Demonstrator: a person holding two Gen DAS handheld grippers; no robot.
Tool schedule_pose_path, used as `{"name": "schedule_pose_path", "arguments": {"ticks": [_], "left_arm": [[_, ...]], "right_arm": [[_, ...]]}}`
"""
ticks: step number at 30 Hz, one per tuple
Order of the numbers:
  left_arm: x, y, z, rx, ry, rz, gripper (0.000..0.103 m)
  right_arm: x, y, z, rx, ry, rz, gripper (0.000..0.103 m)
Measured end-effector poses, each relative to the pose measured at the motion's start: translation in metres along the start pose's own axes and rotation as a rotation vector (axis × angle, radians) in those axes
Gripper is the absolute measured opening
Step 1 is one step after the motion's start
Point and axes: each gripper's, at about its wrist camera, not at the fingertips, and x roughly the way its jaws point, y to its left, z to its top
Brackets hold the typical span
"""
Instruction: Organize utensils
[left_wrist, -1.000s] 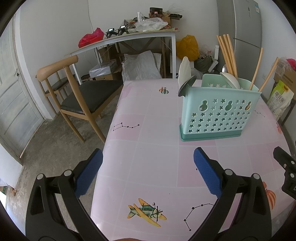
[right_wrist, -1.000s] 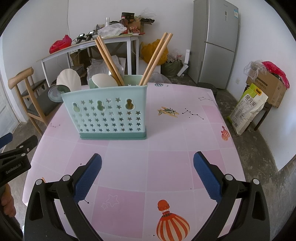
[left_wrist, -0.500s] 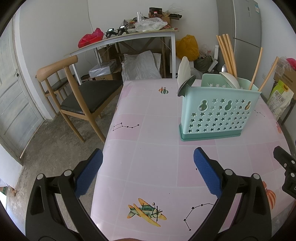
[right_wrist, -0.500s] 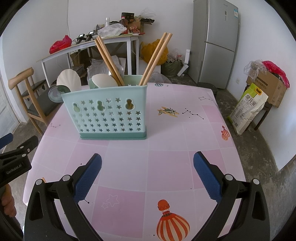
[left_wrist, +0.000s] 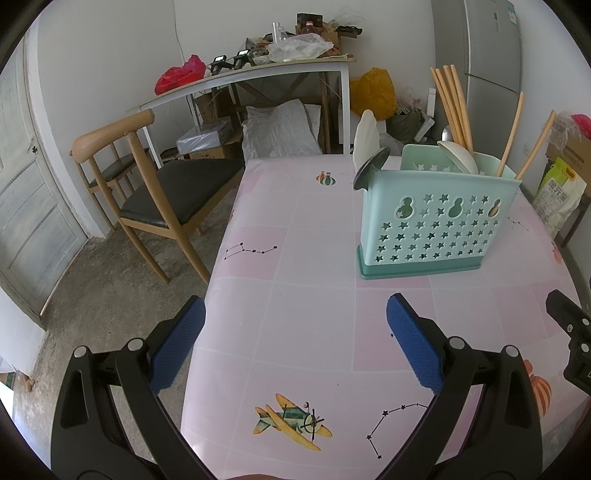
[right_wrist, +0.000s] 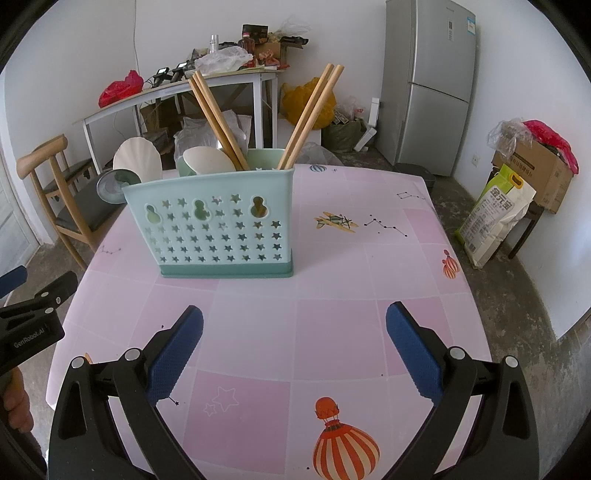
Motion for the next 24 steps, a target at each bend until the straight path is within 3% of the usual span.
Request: {"name": "schedule_pose_path", "arguments": {"ticks": [24], "left_arm": [[0.0016,-0.0001,-0.0017,0.002,0.013,-0.010,0.095]], "right_arm": [[-0.0005,0.0009,-0.0008,0.000,-0.001,0.002,0.096]]}}
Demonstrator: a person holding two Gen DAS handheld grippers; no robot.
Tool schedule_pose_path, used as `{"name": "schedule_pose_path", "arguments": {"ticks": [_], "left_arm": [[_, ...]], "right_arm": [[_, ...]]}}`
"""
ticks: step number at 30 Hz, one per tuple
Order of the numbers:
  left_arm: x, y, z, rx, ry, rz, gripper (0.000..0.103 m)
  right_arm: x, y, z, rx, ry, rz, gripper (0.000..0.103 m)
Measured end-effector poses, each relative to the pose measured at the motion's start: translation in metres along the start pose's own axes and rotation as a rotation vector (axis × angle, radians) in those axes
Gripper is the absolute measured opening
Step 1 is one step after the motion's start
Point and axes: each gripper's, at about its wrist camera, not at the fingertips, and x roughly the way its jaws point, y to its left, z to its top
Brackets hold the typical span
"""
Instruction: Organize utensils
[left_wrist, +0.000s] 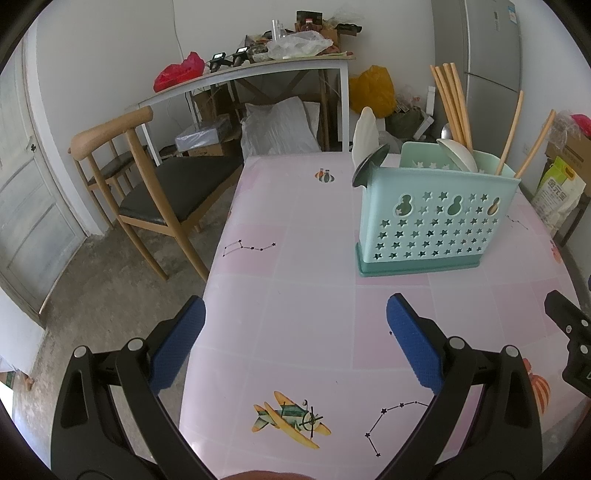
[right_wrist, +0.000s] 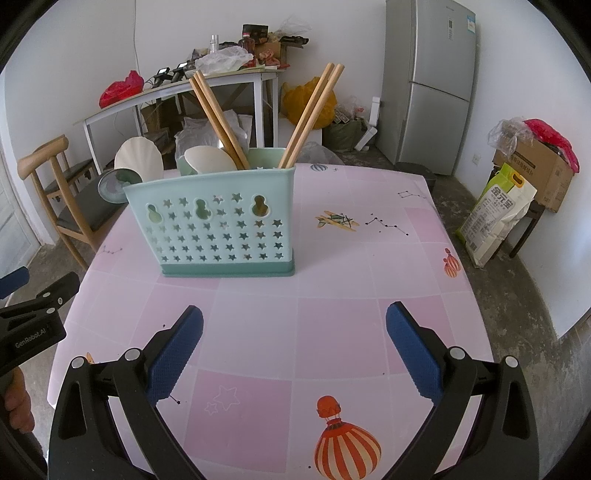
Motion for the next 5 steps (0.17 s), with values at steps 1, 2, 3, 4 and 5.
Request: {"name": "schedule_pose_path", "arguments": {"ticks": [1,2,3,4,5], "left_arm": [[-0.0006,0.0001,-0.0014,-0.001,0.001,0.000,0.095],[-0.0003,0.0011,-0.0008,-0.001,0.002,-0.001,0.095],[-0.0004,0.0017,-0.0011,-0.003,0.003,-0.002,0.095],[-0.0005,0.0025,-0.0014,-0.005,0.004,-0.003,0.095],[0.0004,0.0033,-0.0002,-0.005,0.006,-0.004,0.095]], "right_arm": [[0.0000,-0.0010,0.0000,0.000,0.000,0.000,0.096],[0.0002,-0.0004,-0.0002,-0.001,0.000,0.000,0.096],[0.0002,-0.0005,-0.0002,0.000,0.001,0.000,0.096],[0.0003,-0.0004,-0.0002,0.001,0.001,0.000,0.096],[0.0004,0.0002,-0.0002,0.001,0.002,0.001,0.096]]}}
